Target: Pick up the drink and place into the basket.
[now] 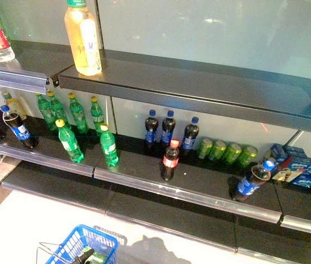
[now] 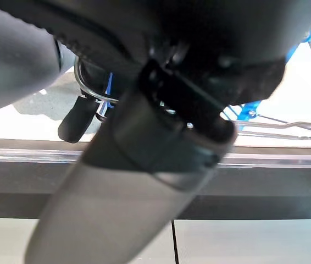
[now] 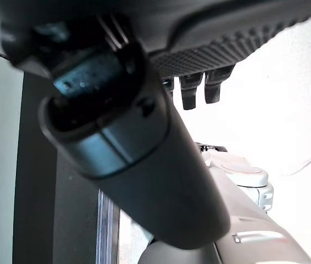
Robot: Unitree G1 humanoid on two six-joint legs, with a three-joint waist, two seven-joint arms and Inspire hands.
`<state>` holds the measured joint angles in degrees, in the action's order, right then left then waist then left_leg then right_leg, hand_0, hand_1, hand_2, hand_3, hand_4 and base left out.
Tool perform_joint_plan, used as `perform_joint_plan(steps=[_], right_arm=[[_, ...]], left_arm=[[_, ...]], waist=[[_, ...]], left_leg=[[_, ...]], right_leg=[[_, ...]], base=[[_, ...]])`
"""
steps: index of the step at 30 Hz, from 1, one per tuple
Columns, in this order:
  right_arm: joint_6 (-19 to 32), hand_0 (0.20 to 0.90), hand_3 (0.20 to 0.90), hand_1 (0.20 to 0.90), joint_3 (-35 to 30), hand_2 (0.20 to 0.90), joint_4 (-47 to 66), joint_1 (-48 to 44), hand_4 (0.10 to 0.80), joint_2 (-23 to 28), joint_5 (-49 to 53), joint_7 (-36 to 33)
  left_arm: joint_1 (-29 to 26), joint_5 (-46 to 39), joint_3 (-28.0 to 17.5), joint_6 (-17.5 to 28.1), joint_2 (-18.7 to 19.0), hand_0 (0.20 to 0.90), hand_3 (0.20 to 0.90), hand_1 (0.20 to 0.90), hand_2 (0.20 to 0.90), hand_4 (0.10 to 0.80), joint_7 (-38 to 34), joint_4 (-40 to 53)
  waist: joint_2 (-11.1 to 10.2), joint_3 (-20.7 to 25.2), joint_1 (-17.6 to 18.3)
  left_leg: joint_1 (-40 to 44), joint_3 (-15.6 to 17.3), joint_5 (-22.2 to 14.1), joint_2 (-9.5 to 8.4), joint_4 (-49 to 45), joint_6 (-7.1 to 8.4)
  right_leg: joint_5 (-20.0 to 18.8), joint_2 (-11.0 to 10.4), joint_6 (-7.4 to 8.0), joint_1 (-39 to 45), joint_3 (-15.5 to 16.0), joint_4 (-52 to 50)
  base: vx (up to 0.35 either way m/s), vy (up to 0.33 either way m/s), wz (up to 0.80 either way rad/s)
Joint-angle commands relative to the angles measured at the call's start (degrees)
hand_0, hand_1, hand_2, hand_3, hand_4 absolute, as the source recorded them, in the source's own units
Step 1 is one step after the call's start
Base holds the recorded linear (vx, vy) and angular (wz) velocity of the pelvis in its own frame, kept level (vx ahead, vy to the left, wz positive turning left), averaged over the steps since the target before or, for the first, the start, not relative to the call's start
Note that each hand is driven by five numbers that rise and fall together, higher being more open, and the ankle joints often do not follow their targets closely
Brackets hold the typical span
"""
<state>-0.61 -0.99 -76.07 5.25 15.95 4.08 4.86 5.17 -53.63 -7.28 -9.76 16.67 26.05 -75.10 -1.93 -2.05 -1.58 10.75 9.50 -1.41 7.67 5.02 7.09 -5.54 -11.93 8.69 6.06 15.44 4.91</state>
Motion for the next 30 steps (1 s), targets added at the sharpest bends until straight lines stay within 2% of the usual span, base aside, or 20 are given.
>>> perform_joint_plan(steps=[1,4,9,13,17,20,24,25,27,30], right_arm=[[1.24,0.9,0.9,0.9,-0.47,0.9,-3.28,-2.97,0.8,1.61,-0.9,0.79],[0.72,0.9,0.9,0.9,0.34,0.9,-2.92,-3.28,0.8,2.13,-1.66,0.69],[0.82,0.9,0.9,0.9,3.05,0.9,-2.35,-10.11,0.8,3.41,2.59,-1.09],[1.98,0.9,0.9,0.9,3.38,0.9,-0.8,-12.65,0.8,4.3,4.31,-1.69],[4.4,0.9,0.9,0.9,4.0,0.9,1.33,-13.82,0.8,5.36,7.62,-0.49],[7.71,0.9,0.9,0.9,4.29,0.9,2.8,-14.49,0.8,6.16,9.53,-1.05],[15.95,0.9,0.9,0.9,4.07,0.9,6.8,-15.64,0.8,6.82,12.81,-1.96],[18.45,0.9,0.9,0.9,4.46,0.9,9.17,-15.89,0.8,6.91,12.6,-2.61],[20.37,0.9,0.9,0.9,5.64,0.9,15.34,-15.86,0.8,7.04,13.04,-3.19],[21.32,0.9,0.9,0.9,7.47,0.9,26.21,-15.02,0.8,7.35,11.67,-4.81]], left_arm=[[-7.14,-3.52,-1.88,2.66,-0.95,0.3,0.2,0.3,0.3,0.1,11.1,5.31],[-7.56,-4.61,-0.92,3.4,-0.9,0.3,0.2,0.3,0.3,0.1,10.48,5.94],[-13.8,-9.49,3.5,5.19,-1.99,0.3,0.2,0.3,0.3,0.1,10.09,7.51],[-15.8,-11.11,5.48,6.11,-2.13,0.3,0.2,0.3,0.3,0.1,9.65,9.55],[-16.99,-14.19,6.97,6.51,-0.68,0.3,0.2,0.3,0.3,0.1,7.91,12.06],[-17.21,-14.98,7.95,6.64,-0.21,0.3,0.2,0.3,0.3,0.1,7.62,13.17],[-16.77,-15.64,8.83,7.37,-0.38,0.3,0.2,0.3,0.3,0.1,7.83,14.38],[-16.37,-16.56,9.03,7.25,-0.19,0.3,0.2,0.3,0.3,0.1,7.45,15.16],[-15.68,-16.12,8.98,7.06,0.13,0.3,0.2,0.3,0.3,0.1,7.18,16.3],[-14.08,-16.5,9.48,7.06,0.6,0.3,0.2,0.3,0.3,0.1,7.15,17.73]], waist=[[-0.04,-1.98,-1.48],[0.36,-3.06,-1.24],[1.65,-9.66,-1.04],[1.57,-13.97,-1.1],[0.67,-17.49,-0.93],[0.32,-18.54,-0.99],[0.3,-19.07,-1.45],[0.27,-19.07,-1.52],[0.01,-19.12,-1.7],[-0.39,-18.92,-1.51]], left_leg=[[-2.16,3.63,1.78,0.08,-0.02,-2.55],[-3.67,3.82,2.38,0.5,-0.02,-2.15],[-12.89,2.78,5.41,1.2,-0.13,-1.89],[-19.14,1.66,5.97,0.96,-4.81,-2.15],[-27.21,-1.58,3.83,1.32,-15.38,-1.62],[-31.44,-2.58,1.67,1.64,-21.29,-1.51],[-35.54,-4.16,-1.28,1.45,-27.29,-2.18],[-36.35,-4.36,-1.85,1.41,-28.43,-2.38],[-36.99,-4.68,-2.22,1.37,-29.13,-2.4],[-37.14,-5.01,-2.42,1.31,-29.29,-2.51]], right_leg=[[0.73,-1.46,0.96,1.28,0.15,-1.93],[-0.22,-1.6,1.2,-0.41,-0.22,-1.22],[-2.11,-1.9,1.08,-10.9,-1.09,-2.96],[-1.04,-2.21,0.57,-16.74,-1.84,-8.61],[1.81,-2.19,-0.43,-23.53,-3.23,-17.11],[3.78,-3.25,-0.89,-27.67,-3.3,-22.54],[6.83,-4.36,-1.79,-32.34,-4.08,-29.8],[7.49,-4.57,-1.93,-33.28,-4.33,-31.29],[8.06,-4.83,-1.92,-34.08,-4.23,-32.66],[8.03,-4.79,-1.8,-34.76,-4.42,-33.06]], base=[[0.041,-0.004,0.0],[-0.053,-0.003,0.0],[-0.329,-0.021,0.05],[-0.222,-0.022,0.05],[-0.158,-0.069,0.06],[-0.106,-0.021,0.02],[-0.05,0.006,0.02],[0.0,0.0,0.0],[-0.016,-0.031,0.07],[0.0,-0.033,0.07]])
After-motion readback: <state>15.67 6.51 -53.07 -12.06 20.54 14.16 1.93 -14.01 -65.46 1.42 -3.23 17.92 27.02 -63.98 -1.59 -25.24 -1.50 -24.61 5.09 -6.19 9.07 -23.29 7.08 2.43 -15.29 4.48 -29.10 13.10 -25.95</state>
